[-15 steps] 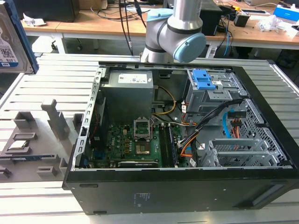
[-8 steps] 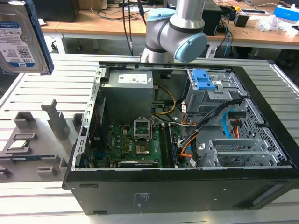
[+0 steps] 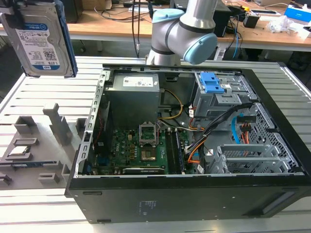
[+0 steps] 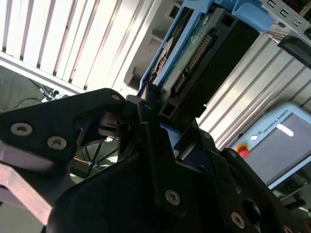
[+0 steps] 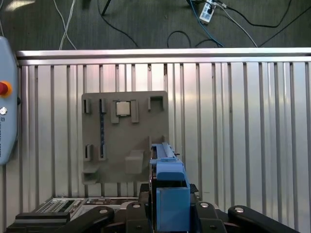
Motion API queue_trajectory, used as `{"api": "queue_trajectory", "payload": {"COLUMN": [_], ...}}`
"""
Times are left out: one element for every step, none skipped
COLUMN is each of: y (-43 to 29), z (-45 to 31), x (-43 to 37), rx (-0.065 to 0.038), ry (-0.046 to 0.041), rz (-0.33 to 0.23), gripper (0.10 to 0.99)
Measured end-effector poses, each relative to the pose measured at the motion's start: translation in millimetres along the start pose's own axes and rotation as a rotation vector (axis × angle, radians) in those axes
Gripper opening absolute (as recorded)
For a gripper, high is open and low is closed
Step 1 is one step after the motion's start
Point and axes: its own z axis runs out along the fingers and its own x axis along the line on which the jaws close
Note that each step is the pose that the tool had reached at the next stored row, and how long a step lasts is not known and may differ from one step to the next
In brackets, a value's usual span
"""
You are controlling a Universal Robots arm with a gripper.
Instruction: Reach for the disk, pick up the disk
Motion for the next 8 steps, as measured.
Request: {"api": "queue_trajectory", "payload": {"y": [-4.2,-7.2,-12.0,-15.6,-21.7,-25.1,-29.2,-33.6], "z": [-0.1,-0.3,-0.4,-0.6,-0.9,-1.0,-1.1,-1.2], "x": [-0.2,-0.3,-0.5,-0.6,-0.8,-0.9,-1.0,-1.2], "rx": [0.0,0.0,0.0,0.0,0.0,0.0,0.0,0.0], "ry": [0.0,0.0,-0.0001,0.0,0.0001,0.0,0.0,0.0], "rz": [0.0,0.0,0.0,0.0,0.0,0.0,0.0,0.0], "gripper": [0.369,0.369,0.369,0.369,0.369,0.369,0.369,0.369]}}
